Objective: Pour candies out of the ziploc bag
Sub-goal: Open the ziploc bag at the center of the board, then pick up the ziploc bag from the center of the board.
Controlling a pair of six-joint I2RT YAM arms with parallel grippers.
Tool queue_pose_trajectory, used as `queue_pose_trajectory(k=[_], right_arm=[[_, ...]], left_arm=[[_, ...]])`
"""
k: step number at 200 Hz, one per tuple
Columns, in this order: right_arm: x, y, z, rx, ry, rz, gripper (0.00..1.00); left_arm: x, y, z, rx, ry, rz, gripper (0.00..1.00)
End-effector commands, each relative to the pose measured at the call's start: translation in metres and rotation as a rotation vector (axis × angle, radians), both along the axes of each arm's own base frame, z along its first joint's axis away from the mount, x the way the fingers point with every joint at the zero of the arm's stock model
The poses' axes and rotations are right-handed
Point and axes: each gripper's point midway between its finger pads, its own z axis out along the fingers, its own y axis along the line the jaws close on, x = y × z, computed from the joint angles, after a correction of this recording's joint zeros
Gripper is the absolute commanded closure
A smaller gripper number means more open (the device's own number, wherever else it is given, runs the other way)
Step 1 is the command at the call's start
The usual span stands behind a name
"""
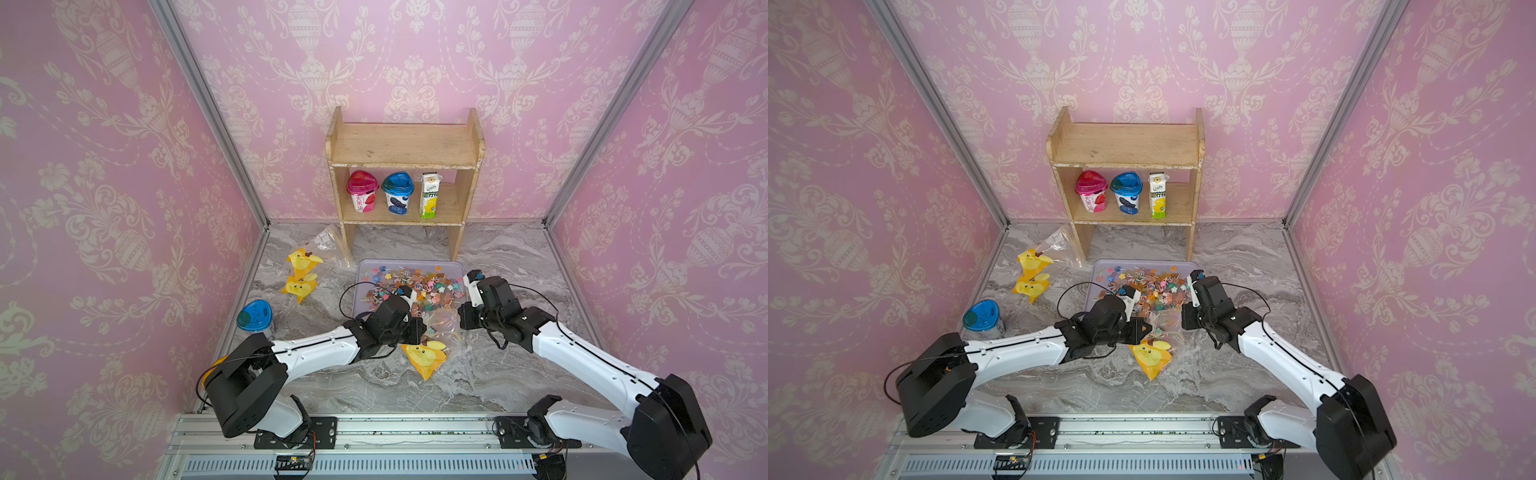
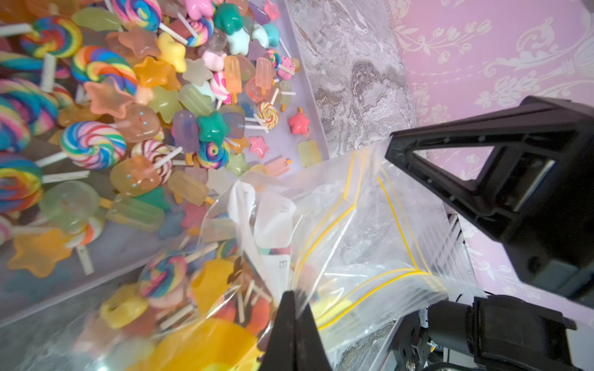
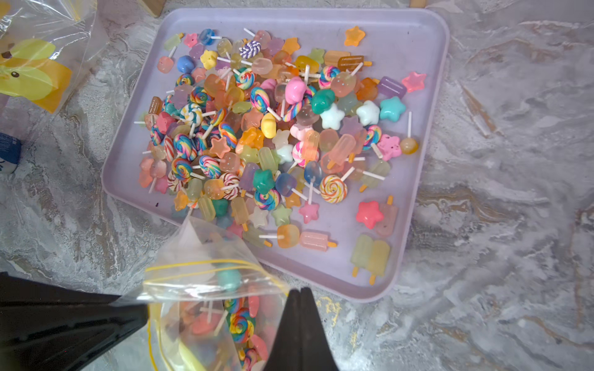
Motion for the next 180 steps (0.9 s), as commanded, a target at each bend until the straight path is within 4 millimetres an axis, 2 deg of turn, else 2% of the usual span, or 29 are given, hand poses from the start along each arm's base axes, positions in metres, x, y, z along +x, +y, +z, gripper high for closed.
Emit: queue_pose_trajectory(k=[1, 23, 44, 56, 69, 76, 100, 116, 132, 160, 180], right_arm=[[0.009, -0.02, 0.022, -0.068, -0.079, -0.063, 1.0], [0.006, -0.009, 0.026, -0.037, -0.069, -0.006, 1.0], [0.0, 0.009, 0.029, 0.004, -0.049, 0.072, 0.99], [-0.006, 0.018, 0.036, 0.009, -0.054, 0.118, 0.88], [-0.01, 0.018, 0.045, 0.0, -0.058, 0.13, 0.68], [-0.013, 0.015, 0.05, -0.009, -0.062, 0.127, 0.6], [-0.028, 0.01, 0.076, -0.029, -0.09, 0.184, 0.44], [-0.04, 0.017, 0.084, -0.042, -0.081, 0.26, 0.41], [-0.052, 0.028, 0.081, -0.075, -0.042, 0.337, 0.41], [-0.072, 0.05, 0.06, -0.122, 0.022, 0.439, 0.41], [-0.076, 0.054, 0.044, -0.163, 0.052, 0.458, 0.4]], left_arm=[[-0.01, 0.023, 0.025, 0.106, -0.042, -0.023, 1.0], [-0.011, 0.022, 0.055, 0.096, -0.082, -0.048, 1.0], [-0.009, 0.01, 0.063, 0.06, -0.073, -0.073, 1.0], [-0.008, 0.001, 0.063, 0.034, -0.069, -0.083, 1.0], [-0.006, -0.005, 0.059, 0.027, -0.061, -0.09, 1.0], [-0.005, -0.008, 0.058, 0.022, -0.062, -0.094, 1.0], [-0.002, -0.011, 0.055, 0.021, -0.069, -0.094, 1.0], [-0.001, -0.013, 0.055, 0.02, -0.074, -0.096, 1.0], [0.0, -0.014, 0.056, 0.014, -0.08, -0.096, 1.0], [0.003, -0.015, 0.058, 0.005, -0.092, -0.087, 1.0], [0.005, -0.016, 0.059, 0.001, -0.098, -0.081, 1.0]])
